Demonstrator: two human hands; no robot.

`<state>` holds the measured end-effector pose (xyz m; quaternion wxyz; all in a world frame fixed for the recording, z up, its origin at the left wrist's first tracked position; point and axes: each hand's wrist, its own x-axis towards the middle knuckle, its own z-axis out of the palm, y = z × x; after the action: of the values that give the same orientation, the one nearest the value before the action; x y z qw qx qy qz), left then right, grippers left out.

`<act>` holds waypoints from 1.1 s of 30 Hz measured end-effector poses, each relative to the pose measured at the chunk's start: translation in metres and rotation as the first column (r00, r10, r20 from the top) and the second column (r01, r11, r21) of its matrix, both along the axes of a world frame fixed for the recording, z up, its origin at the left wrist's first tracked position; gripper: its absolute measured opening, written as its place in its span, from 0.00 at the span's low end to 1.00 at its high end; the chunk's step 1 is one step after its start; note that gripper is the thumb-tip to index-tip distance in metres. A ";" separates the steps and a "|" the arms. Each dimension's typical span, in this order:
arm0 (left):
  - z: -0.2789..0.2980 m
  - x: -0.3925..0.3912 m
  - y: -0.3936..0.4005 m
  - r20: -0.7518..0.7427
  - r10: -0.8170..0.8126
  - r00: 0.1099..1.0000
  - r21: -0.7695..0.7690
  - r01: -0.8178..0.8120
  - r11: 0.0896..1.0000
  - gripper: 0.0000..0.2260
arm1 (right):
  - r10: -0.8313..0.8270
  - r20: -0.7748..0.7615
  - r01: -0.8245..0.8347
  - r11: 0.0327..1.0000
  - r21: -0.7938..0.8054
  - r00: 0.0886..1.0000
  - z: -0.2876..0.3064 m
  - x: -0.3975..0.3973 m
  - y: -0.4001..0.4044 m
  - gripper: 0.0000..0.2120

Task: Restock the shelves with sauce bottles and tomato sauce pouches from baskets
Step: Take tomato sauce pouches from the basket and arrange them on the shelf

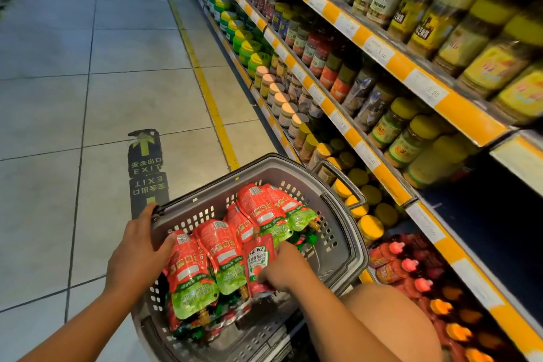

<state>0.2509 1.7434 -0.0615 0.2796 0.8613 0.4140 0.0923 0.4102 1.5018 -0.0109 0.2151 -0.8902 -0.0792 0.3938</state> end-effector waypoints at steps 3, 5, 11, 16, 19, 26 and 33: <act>0.001 0.001 -0.001 -0.010 0.000 1.000 -0.011 -0.001 1.000 0.38 | -0.079 0.024 0.077 0.994 0.081 0.997 0.019 -0.002 -0.014 0.19; 0.000 0.002 -0.002 -0.005 0.005 1.000 -0.010 -0.005 1.000 0.38 | -0.162 0.015 0.156 0.969 0.193 0.987 0.026 -0.003 -0.024 0.18; 0.005 0.006 0.000 -0.042 0.020 0.999 -0.050 -0.022 0.999 0.40 | -0.381 -0.072 0.350 0.739 0.576 0.922 0.066 -0.015 -0.059 0.20; 0.003 0.014 0.010 -0.176 -0.002 0.984 0.110 0.022 0.994 0.42 | -0.467 0.018 0.320 0.633 0.705 0.884 0.108 -0.015 -0.102 0.20; 0.020 0.036 -0.007 -0.215 -0.022 0.976 0.246 0.076 0.966 0.37 | -0.524 0.116 0.270 0.602 0.752 0.844 0.138 -0.008 -0.135 0.20; 0.108 0.136 -0.109 0.127 -0.491 0.862 0.203 0.462 0.863 0.24 | -0.674 0.264 0.249 0.563 0.788 0.690 0.196 0.006 -0.217 0.17; 0.197 0.208 -0.248 0.288 -0.819 0.497 0.174 0.813 0.555 0.25 | -0.812 0.313 0.310 0.500 0.809 0.492 0.231 0.012 -0.314 0.18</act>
<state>0.4592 1.4953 0.1358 0.3494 0.9268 -0.0965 0.0980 0.4221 1.1877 0.2197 0.5944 -0.7955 0.0391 -0.1114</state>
